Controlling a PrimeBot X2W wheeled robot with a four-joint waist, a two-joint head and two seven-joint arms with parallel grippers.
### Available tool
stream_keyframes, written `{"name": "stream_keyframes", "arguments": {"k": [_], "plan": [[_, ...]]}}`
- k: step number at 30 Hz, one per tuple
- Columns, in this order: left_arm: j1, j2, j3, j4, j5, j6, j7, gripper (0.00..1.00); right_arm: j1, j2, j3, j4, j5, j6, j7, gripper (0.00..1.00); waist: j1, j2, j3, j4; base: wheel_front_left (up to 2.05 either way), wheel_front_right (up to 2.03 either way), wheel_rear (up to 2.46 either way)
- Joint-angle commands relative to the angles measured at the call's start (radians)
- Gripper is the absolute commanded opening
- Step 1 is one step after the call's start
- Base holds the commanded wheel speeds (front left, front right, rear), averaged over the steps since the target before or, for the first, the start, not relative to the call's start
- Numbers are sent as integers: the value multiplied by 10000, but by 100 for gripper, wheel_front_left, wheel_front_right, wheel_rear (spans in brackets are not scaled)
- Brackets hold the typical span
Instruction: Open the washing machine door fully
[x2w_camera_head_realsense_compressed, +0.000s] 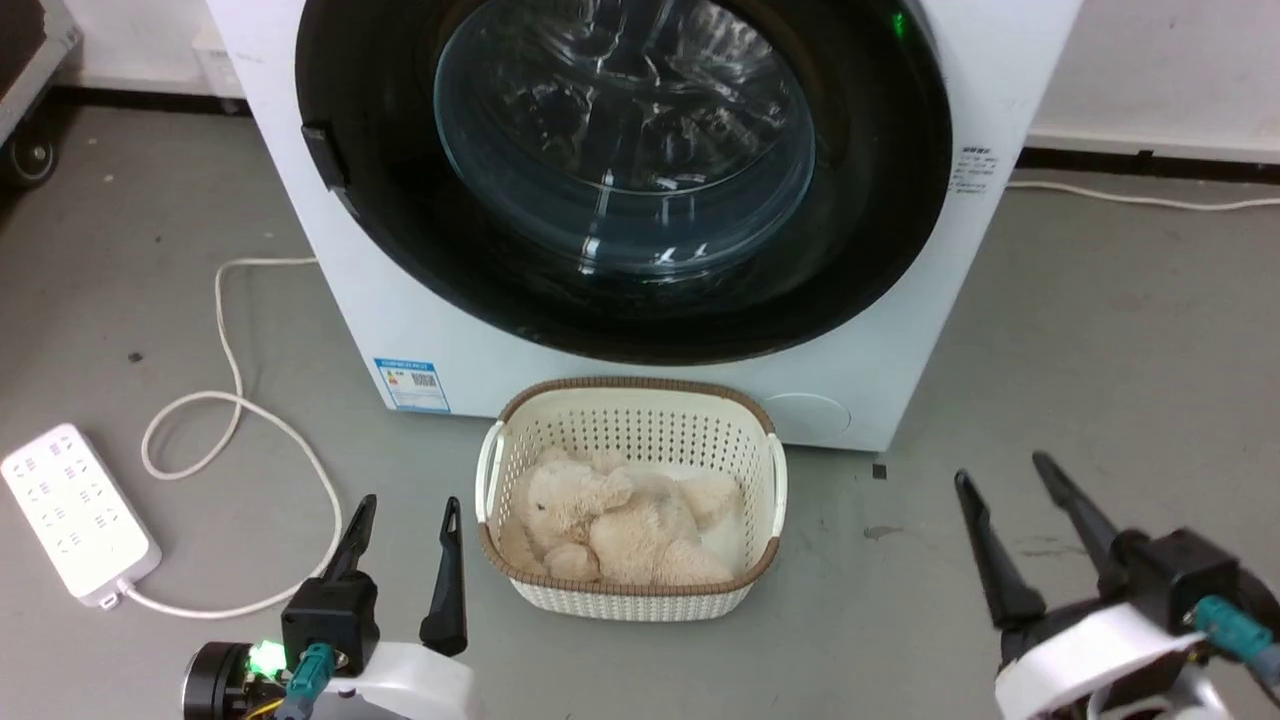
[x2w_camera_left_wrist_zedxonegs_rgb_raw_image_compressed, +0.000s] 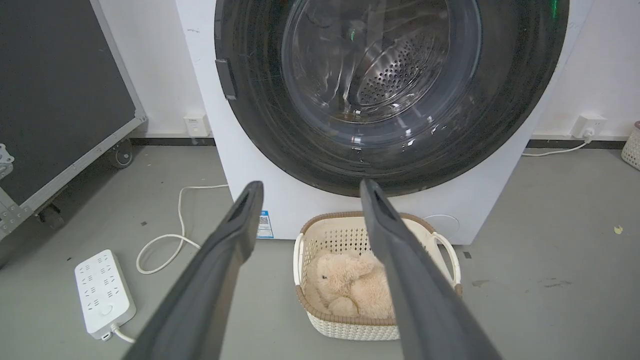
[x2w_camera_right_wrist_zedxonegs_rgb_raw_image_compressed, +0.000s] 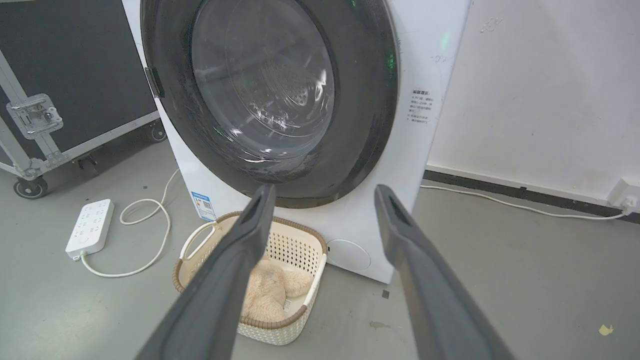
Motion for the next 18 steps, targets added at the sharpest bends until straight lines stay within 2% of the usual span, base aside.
{"name": "stream_keyframes", "arguments": {"k": [1, 3, 8, 18], "plan": [[-87, 4, -62, -73, -61, 73, -116, 100, -276, -142, -21, -71, 229, -6, -33, 60, 0, 0, 124, 24, 0, 0, 0], [-147, 4, -102, -108, -59, 93, -158, 100, -473, -248, -83, -97, 473, -6, 27, 0, 0, 0, 263, 50, 0, 0, 0], [-393, 5, -267, -208, -75, 205, -303, 100, -1301, -586, -475, -92, 1459, -7, 339, 0, 0, 0, 770, 166, 0, 0, 0], [-742, 5, -503, -313, -74, 356, -513, 100, -3090, -757, -1408, 573, 3423, -9, 1265, 0, 0, 0, 1500, 342, 0, 0, 0]]}}
